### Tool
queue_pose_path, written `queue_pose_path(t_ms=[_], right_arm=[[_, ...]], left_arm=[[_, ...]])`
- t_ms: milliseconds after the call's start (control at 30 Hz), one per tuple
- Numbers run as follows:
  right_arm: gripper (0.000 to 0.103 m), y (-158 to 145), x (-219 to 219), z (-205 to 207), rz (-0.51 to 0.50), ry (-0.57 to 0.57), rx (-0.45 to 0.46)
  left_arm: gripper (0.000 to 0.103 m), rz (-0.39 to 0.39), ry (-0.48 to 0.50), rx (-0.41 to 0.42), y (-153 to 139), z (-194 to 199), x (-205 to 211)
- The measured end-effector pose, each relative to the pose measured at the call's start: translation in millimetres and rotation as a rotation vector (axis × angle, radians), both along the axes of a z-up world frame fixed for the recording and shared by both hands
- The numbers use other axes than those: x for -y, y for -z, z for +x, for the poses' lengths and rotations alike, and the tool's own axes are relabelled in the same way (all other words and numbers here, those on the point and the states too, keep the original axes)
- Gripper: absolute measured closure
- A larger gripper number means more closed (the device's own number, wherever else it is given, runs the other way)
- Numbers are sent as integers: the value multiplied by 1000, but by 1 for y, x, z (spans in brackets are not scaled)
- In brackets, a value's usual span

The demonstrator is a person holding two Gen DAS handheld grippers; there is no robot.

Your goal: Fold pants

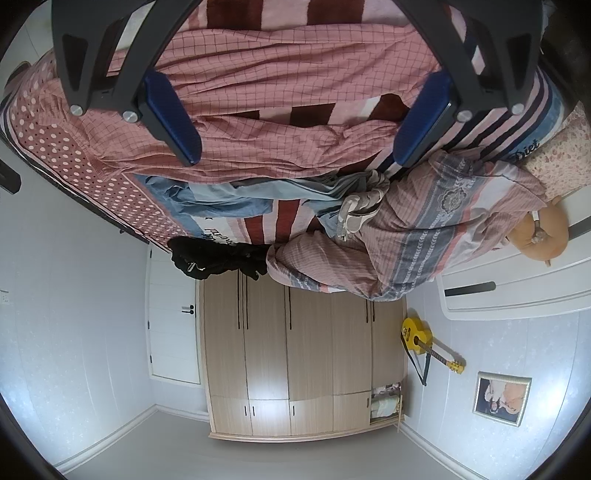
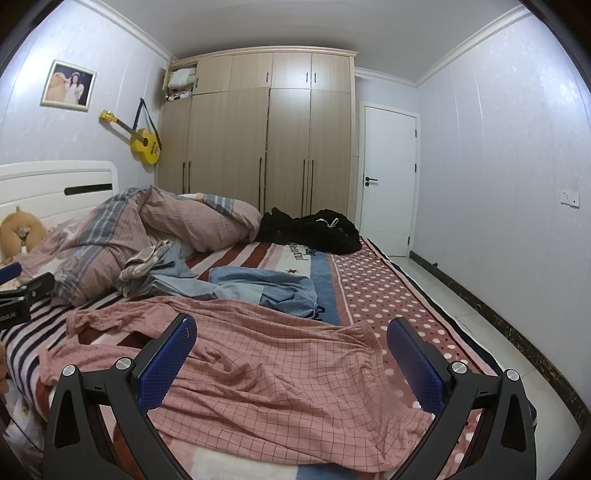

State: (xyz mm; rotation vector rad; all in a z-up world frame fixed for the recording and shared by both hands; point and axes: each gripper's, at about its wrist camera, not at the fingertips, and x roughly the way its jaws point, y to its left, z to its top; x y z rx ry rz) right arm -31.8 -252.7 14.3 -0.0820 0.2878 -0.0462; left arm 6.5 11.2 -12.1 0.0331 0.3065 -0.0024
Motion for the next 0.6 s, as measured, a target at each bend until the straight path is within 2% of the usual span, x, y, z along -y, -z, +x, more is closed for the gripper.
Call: queue_pose_path(t_ms=[600], right_arm=[[0,1,1,0,0,-7,6]], left_arm=[[1,-10,0,-12,1,2,-3]])
